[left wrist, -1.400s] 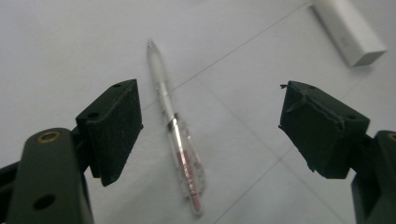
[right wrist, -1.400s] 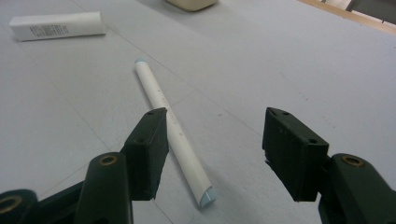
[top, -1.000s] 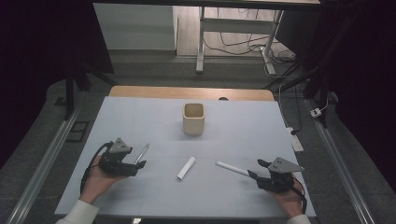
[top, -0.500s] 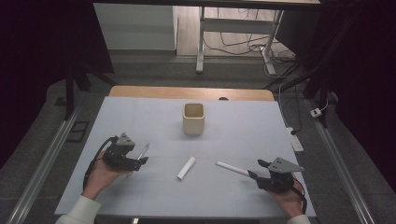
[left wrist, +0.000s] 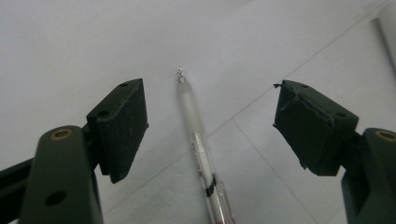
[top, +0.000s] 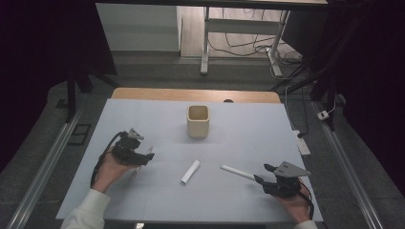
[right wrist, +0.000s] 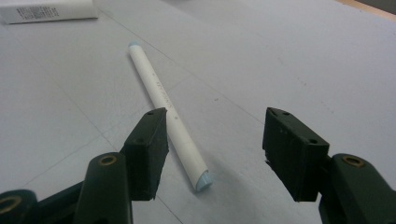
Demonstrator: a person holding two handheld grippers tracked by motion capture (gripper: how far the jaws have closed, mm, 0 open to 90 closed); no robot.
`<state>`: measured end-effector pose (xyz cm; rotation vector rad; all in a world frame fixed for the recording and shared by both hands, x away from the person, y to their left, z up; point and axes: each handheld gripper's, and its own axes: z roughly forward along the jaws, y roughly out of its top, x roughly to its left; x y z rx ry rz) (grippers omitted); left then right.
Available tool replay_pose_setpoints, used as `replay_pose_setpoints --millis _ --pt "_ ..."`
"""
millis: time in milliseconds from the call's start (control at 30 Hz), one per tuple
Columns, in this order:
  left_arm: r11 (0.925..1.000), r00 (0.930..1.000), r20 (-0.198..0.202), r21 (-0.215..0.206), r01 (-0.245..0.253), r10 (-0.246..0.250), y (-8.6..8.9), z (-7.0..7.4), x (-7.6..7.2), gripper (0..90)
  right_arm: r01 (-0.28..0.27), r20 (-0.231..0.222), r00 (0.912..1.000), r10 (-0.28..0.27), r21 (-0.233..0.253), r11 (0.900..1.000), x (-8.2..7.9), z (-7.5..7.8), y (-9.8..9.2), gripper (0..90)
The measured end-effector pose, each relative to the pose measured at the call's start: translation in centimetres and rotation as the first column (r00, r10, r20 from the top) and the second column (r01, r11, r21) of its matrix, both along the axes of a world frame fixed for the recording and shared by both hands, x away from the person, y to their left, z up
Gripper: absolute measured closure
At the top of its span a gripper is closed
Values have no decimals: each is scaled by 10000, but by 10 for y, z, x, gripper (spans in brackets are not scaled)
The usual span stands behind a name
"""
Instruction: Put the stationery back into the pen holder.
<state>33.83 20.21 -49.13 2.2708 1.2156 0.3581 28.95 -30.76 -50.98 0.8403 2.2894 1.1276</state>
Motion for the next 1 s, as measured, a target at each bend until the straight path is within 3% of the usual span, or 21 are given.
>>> replay_pose_setpoints --millis 267,400,467,833,1000 --pt "9996 9981 -570 103 -244 250 -1 -6 28 270 39 69 10000 -39 25 10000 0 1 0 401" --pt "9987 9958 -837 360 -347 377 -1 -12 37 271 13 21 10000 -13 90 10000 0 1 0 401" --pt "9984 9945 -961 413 -389 427 -1 -15 38 273 -37 -12 10000 37 313 9995 0 1 0 401" --pt "9981 9915 -1277 599 -165 241 -5 -24 39 338 -1 43 10000 0 233 9997 0 2 -1 400" --pt "9978 9903 -1375 649 -122 211 -4 -27 39 412 44 36 10000 -44 167 9999 0 1 -2 400"
